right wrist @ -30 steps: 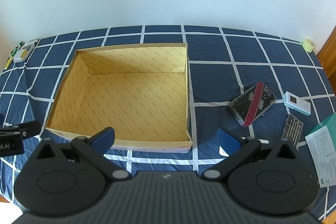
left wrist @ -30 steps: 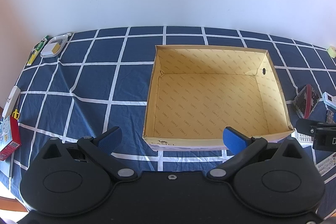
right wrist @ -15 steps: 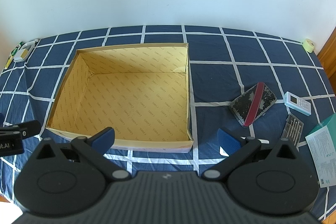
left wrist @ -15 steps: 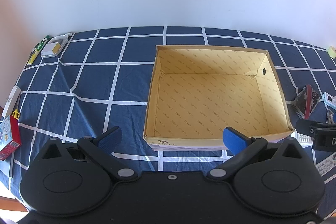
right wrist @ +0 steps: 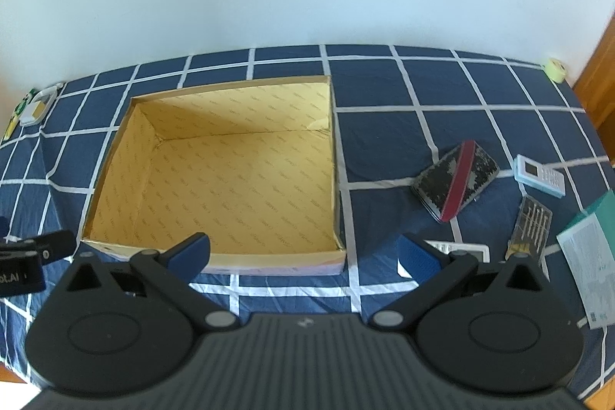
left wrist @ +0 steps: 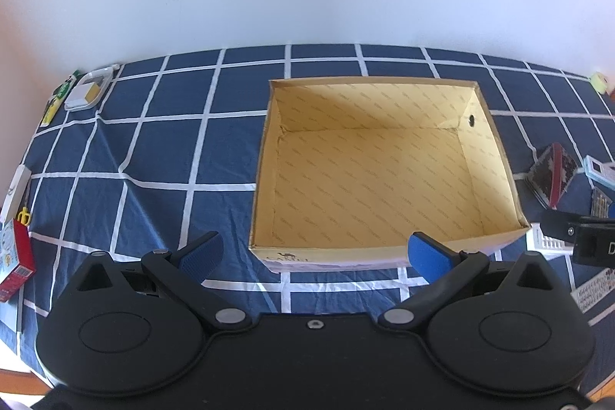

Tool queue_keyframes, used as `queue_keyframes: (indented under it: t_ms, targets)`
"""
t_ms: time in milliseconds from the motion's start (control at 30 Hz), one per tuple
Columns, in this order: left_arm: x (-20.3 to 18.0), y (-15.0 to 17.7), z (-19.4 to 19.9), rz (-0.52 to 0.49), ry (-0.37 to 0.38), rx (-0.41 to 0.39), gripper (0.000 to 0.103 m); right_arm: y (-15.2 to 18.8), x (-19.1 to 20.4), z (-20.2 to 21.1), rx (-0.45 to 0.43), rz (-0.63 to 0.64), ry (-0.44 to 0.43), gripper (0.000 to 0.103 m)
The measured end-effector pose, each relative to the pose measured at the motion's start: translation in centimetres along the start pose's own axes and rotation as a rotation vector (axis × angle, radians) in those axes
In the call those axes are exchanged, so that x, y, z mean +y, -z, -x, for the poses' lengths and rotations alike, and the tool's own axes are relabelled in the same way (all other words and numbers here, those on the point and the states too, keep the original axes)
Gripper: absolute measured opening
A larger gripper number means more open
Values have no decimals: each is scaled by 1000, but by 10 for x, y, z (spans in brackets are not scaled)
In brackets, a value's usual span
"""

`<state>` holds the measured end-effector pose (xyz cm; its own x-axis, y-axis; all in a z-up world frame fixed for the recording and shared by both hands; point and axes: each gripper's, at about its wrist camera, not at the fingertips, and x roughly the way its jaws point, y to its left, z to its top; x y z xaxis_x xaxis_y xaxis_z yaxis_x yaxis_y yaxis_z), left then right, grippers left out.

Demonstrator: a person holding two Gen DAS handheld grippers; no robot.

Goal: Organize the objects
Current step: 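Move the right tool toward the white phone beside the box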

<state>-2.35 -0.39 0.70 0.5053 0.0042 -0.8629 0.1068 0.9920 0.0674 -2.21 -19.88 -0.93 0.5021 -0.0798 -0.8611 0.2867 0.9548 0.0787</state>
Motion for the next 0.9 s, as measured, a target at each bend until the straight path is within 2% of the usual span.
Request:
queue_keyframes:
  t_ms: [900]
  targets:
    - [-40, 31, -13, -217, 187, 43, 103, 64, -33, 27, 10, -250, 162, 103]
